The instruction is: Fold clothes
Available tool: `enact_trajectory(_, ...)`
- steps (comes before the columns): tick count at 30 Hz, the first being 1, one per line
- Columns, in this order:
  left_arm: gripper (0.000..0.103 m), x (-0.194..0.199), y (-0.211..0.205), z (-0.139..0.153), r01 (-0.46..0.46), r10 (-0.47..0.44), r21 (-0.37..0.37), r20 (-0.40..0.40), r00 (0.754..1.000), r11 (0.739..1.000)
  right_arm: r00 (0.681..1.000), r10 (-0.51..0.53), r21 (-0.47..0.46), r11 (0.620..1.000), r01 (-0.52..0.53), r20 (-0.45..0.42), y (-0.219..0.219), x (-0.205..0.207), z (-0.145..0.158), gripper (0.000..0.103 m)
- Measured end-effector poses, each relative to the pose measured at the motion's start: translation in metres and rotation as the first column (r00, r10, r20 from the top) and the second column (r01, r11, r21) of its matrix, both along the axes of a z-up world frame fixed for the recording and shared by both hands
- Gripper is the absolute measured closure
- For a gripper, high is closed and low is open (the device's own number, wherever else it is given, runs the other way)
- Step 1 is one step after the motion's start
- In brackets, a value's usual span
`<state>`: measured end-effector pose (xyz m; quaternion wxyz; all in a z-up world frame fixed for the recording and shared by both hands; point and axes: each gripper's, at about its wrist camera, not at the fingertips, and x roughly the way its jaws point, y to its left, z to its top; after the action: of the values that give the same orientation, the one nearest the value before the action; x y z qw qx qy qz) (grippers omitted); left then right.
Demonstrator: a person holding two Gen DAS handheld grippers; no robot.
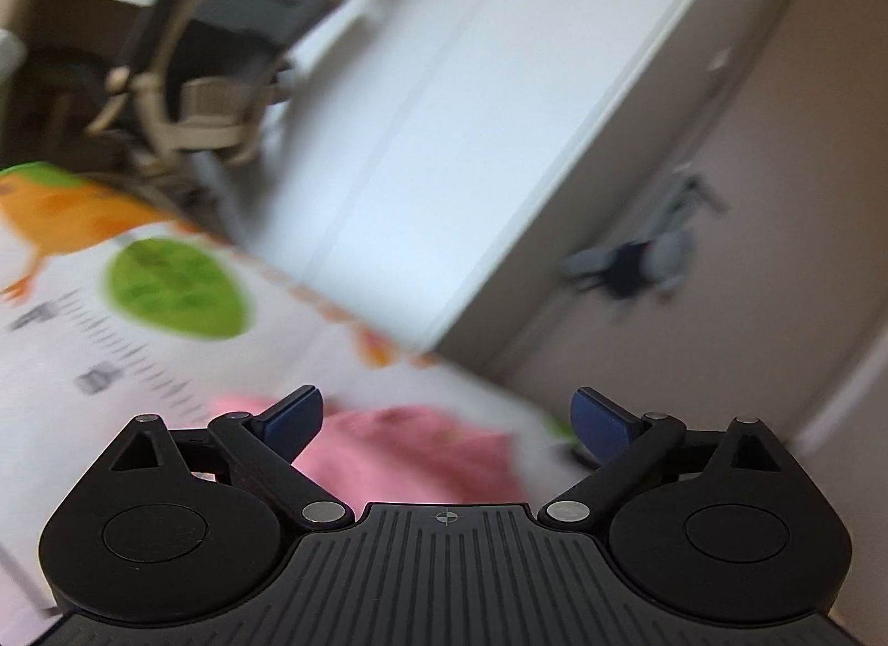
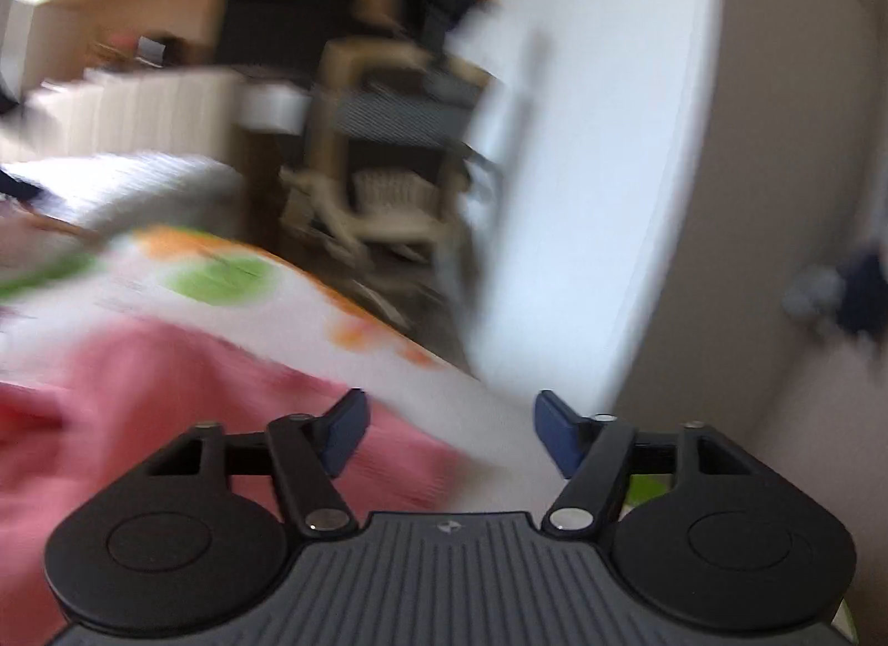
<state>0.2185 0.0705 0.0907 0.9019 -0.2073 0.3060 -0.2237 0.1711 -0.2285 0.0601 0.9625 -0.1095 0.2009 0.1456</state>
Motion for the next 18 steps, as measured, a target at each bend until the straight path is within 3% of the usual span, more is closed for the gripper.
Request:
enact_trajectory(3,0.004,-0.006,0.004,-0.031,0.015,-0.011,0.085,-0.043,0.999,0.996,0.982,0.189,-0.023,0.982,-0.189,-0.026,0.029,-0.038,-0.003,0.027)
enact_trajectory(6,0.004,-0.02,-0.005,-0.06,0.073,-0.062,0.195,-0.06,0.996,0.978,0.96,0.261,-0.094,0.958,-0.27,-0.099,0.053,-0.054,-0.033,0.028)
enact_trajectory(8,0.004,-0.028,-0.016,-0.073,0.097,-0.088,0.28,-0.046,0.995,0.955,0.958,0.25,-0.126,0.955,-0.268,-0.139,0.063,-0.053,-0.052,0.058)
enact_trajectory(9,0.004,-0.033,-0.021,-0.08,0.106,-0.1,0.324,-0.035,0.994,0.94,0.957,0.238,-0.114,0.959,-0.258,-0.165,0.064,-0.045,-0.057,0.087)
enact_trajectory(13,0.004,-0.043,-0.035,-0.094,0.12,-0.132,0.46,-0.006,0.991,0.88,0.968,0.19,0.117,0.978,-0.173,-0.163,0.048,-0.014,-0.021,0.092)
enact_trajectory(16,0.004,-0.043,-0.039,-0.099,0.092,-0.111,0.548,0.003,0.994,0.831,0.977,0.14,0.381,0.922,-0.07,-0.16,0.008,0.017,0.017,0.093)
enact_trajectory(18,0.004,-0.041,-0.037,-0.103,0.07,-0.079,0.586,-0.011,0.997,0.807,0.975,0.09,0.446,0.895,0.01,-0.203,-0.017,0.035,0.02,0.092)
